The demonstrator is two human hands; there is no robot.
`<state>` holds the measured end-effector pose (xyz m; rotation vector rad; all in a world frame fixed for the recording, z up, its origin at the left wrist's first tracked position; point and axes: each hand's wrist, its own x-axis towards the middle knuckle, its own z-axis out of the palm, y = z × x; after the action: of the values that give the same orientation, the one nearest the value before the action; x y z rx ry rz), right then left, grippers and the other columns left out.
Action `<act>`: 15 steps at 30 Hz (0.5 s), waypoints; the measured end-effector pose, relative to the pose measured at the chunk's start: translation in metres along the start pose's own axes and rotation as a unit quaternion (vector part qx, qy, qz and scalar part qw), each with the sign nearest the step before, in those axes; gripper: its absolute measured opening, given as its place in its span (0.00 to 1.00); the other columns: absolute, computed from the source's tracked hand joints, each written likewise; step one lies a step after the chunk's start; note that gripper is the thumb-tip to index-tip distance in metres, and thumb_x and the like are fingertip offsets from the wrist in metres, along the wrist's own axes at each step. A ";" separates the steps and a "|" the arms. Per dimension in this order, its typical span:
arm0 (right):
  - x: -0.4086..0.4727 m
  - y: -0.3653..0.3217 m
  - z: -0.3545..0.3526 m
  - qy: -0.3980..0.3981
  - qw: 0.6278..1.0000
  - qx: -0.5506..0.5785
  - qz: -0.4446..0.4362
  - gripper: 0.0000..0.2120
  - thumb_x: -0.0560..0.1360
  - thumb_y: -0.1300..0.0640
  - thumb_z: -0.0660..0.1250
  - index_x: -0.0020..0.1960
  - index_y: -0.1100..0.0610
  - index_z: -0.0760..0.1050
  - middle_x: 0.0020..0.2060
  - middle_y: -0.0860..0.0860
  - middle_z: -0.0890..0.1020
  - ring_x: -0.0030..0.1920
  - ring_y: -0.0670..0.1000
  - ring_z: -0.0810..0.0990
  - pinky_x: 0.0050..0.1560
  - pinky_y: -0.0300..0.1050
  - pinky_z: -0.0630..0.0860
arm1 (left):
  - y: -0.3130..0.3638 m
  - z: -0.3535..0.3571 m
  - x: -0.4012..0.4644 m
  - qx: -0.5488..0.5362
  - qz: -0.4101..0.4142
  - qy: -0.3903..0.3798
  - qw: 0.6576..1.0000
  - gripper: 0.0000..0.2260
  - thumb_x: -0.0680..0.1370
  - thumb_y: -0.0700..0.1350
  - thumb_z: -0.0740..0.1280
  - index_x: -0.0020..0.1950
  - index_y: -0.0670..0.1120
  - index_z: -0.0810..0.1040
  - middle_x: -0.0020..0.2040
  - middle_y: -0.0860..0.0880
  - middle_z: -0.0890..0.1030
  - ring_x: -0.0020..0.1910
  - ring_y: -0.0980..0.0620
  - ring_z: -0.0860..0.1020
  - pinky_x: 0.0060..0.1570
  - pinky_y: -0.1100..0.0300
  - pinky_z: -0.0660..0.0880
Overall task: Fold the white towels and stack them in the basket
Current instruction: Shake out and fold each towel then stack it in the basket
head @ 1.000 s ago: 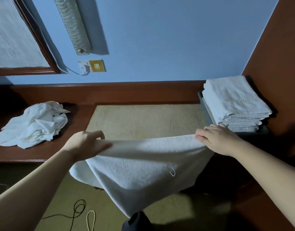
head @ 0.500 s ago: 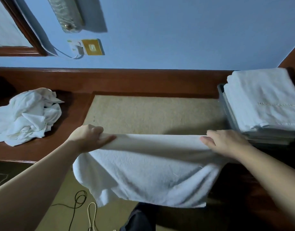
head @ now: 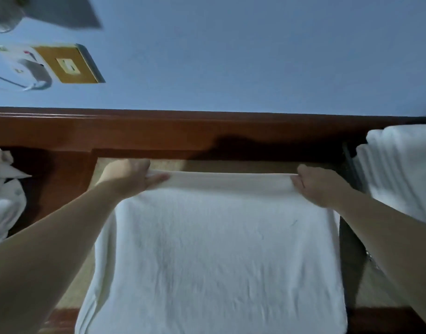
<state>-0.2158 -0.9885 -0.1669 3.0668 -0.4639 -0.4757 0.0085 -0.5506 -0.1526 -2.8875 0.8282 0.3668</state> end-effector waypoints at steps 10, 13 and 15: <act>0.093 0.002 0.079 -0.093 0.995 0.022 0.043 0.23 0.85 0.36 0.48 0.58 0.52 0.72 0.44 0.49 0.81 0.44 0.50 0.82 0.50 0.53 0.82 | -0.008 0.094 0.077 -0.027 0.020 -0.044 0.998 0.24 0.79 0.74 0.50 0.49 0.56 0.72 0.38 0.56 0.79 0.35 0.55 0.78 0.39 0.55 0.81; 0.118 0.009 0.086 -0.013 1.000 0.001 0.012 0.28 0.81 0.32 0.43 0.49 0.51 0.71 0.36 0.47 0.78 0.36 0.49 0.80 0.42 0.51 0.81 | -0.014 0.107 0.096 -0.054 -0.010 -0.006 0.998 0.22 0.80 0.73 0.51 0.49 0.57 0.71 0.37 0.58 0.78 0.34 0.57 0.77 0.35 0.60 0.76; 0.139 0.013 0.087 0.054 0.998 -0.022 -0.013 0.30 0.84 0.33 0.41 0.45 0.53 0.69 0.30 0.47 0.73 0.31 0.54 0.79 0.35 0.49 0.76 | -0.017 0.107 0.114 -0.059 -0.026 0.037 0.997 0.20 0.80 0.72 0.53 0.49 0.59 0.73 0.36 0.58 0.77 0.34 0.55 0.76 0.32 0.61 0.70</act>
<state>-0.1192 -1.0373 -0.2905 3.0396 -0.4066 -0.3129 0.0899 -0.5755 -0.2847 -3.0421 0.7666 0.3144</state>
